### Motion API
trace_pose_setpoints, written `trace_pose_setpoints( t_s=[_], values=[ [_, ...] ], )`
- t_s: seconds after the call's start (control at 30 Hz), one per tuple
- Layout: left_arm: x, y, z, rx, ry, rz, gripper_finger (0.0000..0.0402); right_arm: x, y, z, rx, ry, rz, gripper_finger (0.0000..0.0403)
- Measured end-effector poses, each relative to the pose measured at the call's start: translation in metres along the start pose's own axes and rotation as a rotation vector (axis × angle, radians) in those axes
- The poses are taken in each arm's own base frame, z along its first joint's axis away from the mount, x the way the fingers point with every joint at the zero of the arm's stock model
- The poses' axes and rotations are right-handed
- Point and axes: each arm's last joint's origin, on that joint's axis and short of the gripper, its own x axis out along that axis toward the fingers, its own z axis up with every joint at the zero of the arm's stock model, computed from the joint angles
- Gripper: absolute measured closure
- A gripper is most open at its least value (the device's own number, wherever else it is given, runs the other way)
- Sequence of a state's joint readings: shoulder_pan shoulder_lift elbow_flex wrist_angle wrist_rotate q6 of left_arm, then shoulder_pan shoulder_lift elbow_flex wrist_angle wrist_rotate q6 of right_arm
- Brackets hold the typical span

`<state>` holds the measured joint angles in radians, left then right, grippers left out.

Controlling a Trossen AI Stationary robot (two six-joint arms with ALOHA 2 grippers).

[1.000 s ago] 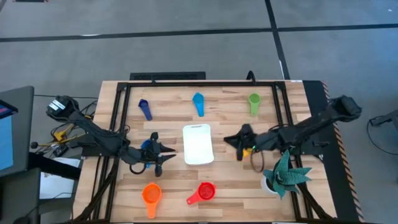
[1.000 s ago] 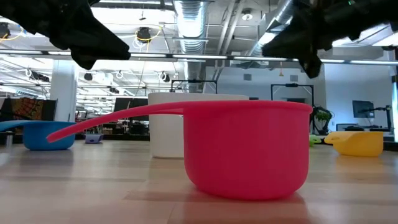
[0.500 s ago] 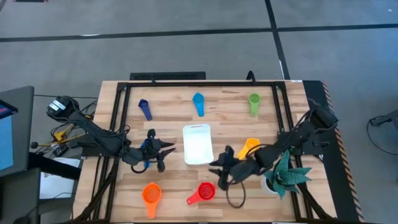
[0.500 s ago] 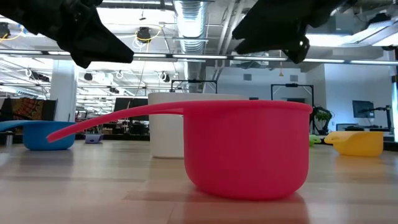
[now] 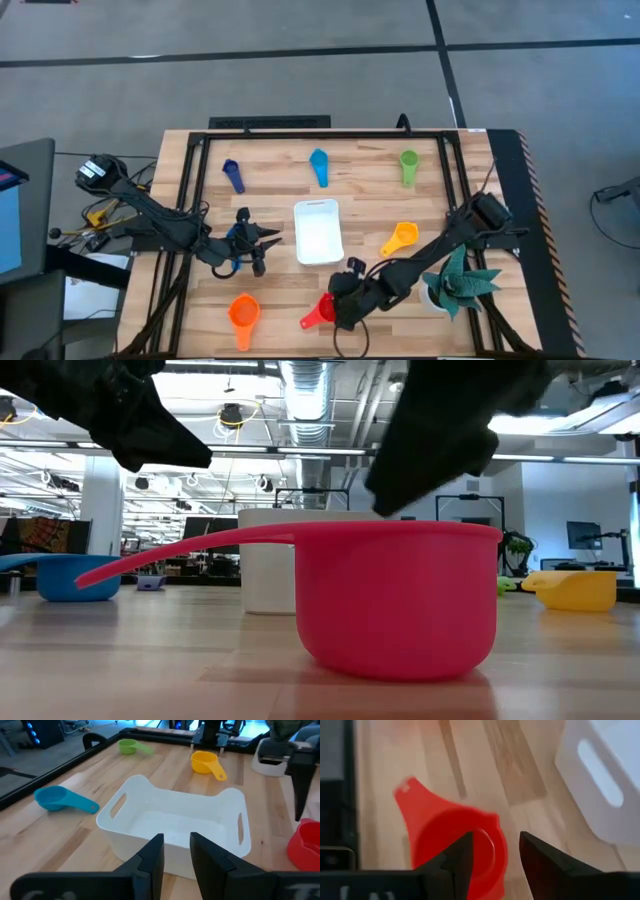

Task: Nest measuring cups in basket
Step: Stack the red nest measuring cup into the orange nest measuring cup

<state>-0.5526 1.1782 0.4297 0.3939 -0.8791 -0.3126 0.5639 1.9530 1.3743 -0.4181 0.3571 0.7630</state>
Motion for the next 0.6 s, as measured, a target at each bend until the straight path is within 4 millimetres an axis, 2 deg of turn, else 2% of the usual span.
trace_pose_setpoints(
  t_s=[0.23, 0.4, 0.6],
  values=[
    [0.000, 0.001, -0.001, 0.008, 0.010, 0.004, 0.0317, 0.019, -0.002, -0.003, -0.014, 0.123, -0.008, 0.0234],
    [0.000, 0.001, -0.002, 0.009, 0.012, 0.005, 0.0317, 0.020, -0.008, 0.000, -0.017, 0.149, -0.016, 0.0241],
    [0.000, 0.001, -0.002, 0.012, 0.014, 0.006, 0.0317, 0.018, -0.009, 0.002, -0.070, 0.168, 0.005, 0.0305]
  ],
)
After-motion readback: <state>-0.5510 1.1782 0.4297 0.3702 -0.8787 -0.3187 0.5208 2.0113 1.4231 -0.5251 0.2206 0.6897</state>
